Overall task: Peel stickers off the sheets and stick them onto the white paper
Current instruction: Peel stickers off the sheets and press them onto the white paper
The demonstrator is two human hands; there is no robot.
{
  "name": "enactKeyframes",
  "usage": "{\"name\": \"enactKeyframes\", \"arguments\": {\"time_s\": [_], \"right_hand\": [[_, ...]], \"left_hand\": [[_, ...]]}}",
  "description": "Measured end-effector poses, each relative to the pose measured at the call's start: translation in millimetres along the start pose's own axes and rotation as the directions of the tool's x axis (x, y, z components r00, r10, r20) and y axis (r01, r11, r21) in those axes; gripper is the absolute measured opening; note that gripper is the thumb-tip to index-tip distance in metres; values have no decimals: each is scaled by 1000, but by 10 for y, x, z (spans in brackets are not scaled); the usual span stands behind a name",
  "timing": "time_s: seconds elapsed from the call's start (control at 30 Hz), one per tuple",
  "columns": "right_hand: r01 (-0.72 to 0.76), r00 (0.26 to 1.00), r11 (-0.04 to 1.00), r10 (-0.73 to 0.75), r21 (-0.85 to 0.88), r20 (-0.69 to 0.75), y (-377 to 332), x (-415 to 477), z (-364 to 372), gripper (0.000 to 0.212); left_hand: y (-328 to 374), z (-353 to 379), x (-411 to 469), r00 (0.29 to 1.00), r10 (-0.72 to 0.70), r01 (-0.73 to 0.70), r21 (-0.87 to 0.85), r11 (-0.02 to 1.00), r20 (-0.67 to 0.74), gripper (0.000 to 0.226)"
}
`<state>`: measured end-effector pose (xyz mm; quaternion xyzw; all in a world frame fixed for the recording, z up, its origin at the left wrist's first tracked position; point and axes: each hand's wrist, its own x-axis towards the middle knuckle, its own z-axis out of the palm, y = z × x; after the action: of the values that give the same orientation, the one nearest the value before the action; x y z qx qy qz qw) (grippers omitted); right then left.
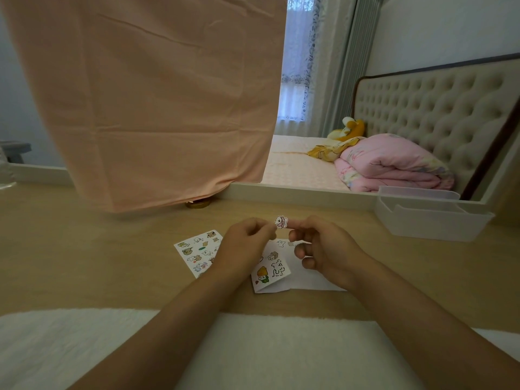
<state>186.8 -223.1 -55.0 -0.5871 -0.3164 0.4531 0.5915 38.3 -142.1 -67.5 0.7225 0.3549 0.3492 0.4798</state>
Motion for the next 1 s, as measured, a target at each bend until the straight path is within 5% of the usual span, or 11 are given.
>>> {"name": "enactKeyframes", "arguments": {"time_s": [0.27,0.43,0.57,0.83,1.0], "right_hand": [[186,979,918,-204,-349,-15,27,-43,71,48],[338,885,602,-465,-724,27,83,28,3,37],[393,881,689,-472,-609,34,4,2,-28,17],[424,874,624,-472,-656,115,-50,16,-93,5],[428,839,532,-534,-731,102,-46,24,-132,11]], "left_hand": [[-6,12,12,992,-121,118,-80,990,-26,25],[-19,4,25,997,-44,46,28,999,-55,23],[-32,11,-4,998,67,-62,195,979,-21,17],[-14,21,-45,991,136,-126,337,933,-8,23],[103,51,-20,999,-42,44,117,992,-17,30]]}}
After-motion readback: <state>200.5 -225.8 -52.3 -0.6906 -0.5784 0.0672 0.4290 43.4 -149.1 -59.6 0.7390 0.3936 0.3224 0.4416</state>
